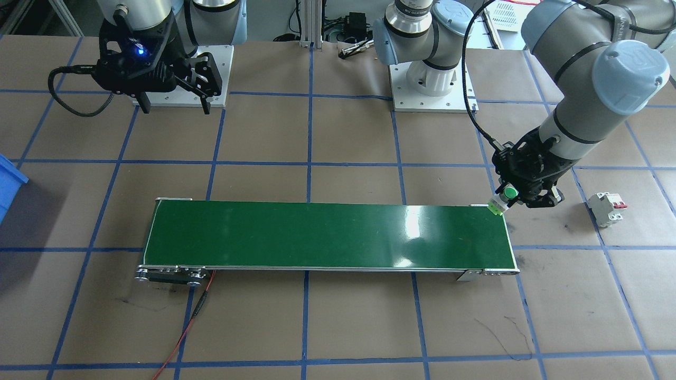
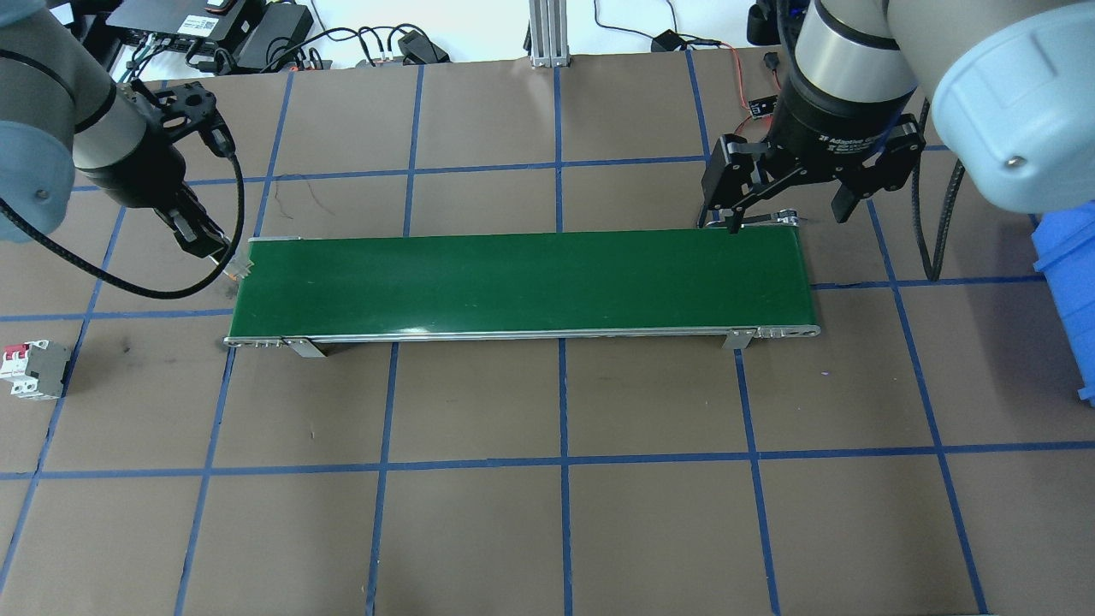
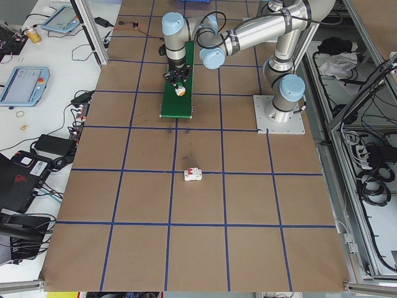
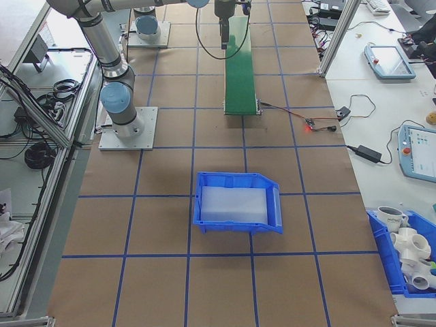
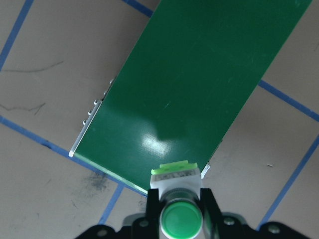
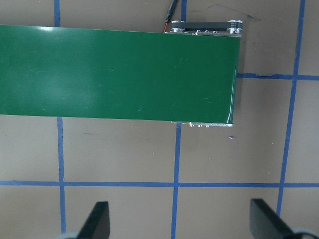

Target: Move button from left to right

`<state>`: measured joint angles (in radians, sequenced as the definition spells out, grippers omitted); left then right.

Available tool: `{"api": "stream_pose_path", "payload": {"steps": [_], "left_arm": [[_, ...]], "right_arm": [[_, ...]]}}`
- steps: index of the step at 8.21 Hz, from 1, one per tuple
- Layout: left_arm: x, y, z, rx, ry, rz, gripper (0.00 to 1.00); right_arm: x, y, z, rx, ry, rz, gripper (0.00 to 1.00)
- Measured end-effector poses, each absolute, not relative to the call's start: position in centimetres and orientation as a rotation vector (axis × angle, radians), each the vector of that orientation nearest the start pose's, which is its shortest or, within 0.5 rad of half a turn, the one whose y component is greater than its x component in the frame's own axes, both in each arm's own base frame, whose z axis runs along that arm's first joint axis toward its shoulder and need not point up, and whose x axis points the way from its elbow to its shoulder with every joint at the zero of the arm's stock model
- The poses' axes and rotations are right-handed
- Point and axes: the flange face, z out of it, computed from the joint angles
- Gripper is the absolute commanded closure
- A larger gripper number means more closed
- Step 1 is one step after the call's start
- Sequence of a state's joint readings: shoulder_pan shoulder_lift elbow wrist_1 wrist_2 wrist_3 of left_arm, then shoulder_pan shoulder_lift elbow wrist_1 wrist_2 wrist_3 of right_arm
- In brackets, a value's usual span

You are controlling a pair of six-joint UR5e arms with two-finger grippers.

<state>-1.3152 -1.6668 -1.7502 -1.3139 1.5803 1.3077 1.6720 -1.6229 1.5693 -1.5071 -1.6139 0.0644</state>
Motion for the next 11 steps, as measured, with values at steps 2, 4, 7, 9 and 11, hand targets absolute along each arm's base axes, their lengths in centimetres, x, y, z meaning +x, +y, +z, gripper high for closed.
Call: {"api": "stream_pose_path", "payload": {"steps": [2, 4, 7, 9, 11], "left_arm": [[-0.7, -54.0, 36.6, 1.821, 2.506, 0.030, 1.00], [-0.6, -55.2, 35.4, 2.016, 2.291, 0.037, 1.00], [-2.6, -55.4, 33.9, 2.180, 2.141, 0.036, 1.00], [-4.3, -54.3, 31.7, 2.260, 2.155, -0.013, 1.00], [-4.8, -53.8, 30.6, 2.284, 2.170, -0.043, 1.00]], "right_arm": [[17.5, -45.3, 50.7, -0.057, 3.185, 0.017, 0.00], [17.5, -45.2, 50.4, -0.057, 3.184, 0.049, 0.00], [17.5, -45.0, 50.3, -0.058, 3.185, 0.072, 0.00], [17.5, -45.0, 50.2, -0.059, 3.185, 0.075, 0.00], [17.5, -45.0, 50.2, -0.060, 3.186, 0.077, 0.00]]}}
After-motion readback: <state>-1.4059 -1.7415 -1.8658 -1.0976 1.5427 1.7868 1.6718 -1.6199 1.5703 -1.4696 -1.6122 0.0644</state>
